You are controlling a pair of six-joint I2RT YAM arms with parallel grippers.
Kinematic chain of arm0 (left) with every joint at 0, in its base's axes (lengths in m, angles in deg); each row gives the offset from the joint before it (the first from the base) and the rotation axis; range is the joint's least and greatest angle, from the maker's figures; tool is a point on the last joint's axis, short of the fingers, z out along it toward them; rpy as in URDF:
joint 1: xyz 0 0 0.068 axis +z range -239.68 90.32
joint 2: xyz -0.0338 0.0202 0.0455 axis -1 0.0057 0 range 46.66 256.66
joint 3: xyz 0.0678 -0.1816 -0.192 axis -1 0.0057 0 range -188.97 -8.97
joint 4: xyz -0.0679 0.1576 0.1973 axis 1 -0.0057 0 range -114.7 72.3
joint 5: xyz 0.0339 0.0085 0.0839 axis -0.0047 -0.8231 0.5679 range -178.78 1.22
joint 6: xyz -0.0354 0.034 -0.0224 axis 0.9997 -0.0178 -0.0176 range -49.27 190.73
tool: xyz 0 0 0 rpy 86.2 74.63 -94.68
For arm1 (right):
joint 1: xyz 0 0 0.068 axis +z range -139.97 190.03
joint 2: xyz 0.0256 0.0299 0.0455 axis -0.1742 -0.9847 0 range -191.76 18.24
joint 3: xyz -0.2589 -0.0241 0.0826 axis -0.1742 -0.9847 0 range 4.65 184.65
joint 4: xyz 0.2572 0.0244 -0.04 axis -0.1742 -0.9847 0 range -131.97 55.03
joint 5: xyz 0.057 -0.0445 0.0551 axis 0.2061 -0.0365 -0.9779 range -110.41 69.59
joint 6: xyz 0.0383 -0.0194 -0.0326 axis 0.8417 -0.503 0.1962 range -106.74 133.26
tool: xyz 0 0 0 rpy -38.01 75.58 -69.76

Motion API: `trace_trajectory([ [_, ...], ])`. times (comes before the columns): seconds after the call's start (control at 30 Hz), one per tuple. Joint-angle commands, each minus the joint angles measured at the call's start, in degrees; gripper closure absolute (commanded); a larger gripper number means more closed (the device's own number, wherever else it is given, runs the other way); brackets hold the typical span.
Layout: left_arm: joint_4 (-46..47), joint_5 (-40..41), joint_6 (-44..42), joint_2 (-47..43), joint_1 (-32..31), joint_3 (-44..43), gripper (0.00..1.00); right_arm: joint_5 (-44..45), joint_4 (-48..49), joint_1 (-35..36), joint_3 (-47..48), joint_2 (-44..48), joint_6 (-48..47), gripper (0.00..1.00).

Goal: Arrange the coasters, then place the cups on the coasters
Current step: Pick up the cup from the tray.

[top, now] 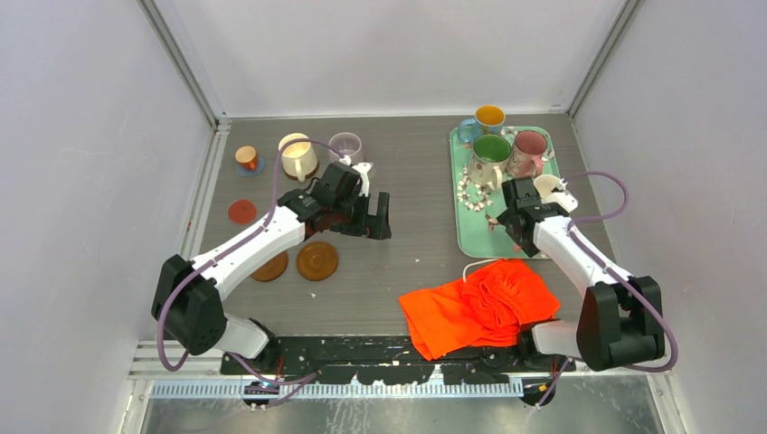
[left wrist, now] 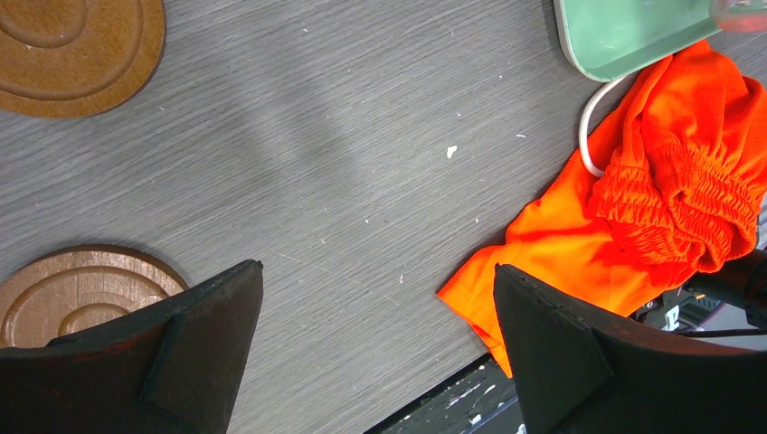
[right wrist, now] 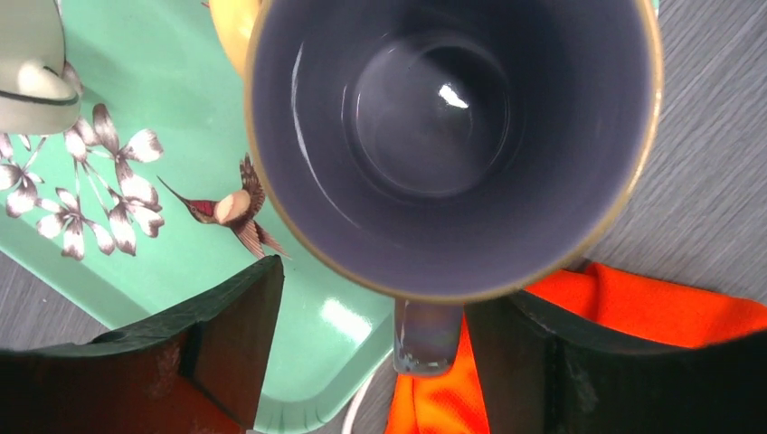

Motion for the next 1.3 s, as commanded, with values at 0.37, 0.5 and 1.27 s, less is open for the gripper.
trace_trajectory([
  [0.37,3.14,-1.90,0.69,-0.79,-0.11,0.74,0.00,-2.09,3.20,-2.14,-0.62,-2.88,-1.57,0.56],
  [0.5,3.41,-2.05,0.85,-0.87,-0.06,0.97,0.00,-2.00,2.41,-2.15,-0.94,-2.44,-1.74,0.57],
  [1.27,3.91,-2.60,1.17,-1.69,-0.10,1.54,0.00,-3.41,5.20,-2.07,-3.14,-0.81,-5.00,0.81],
])
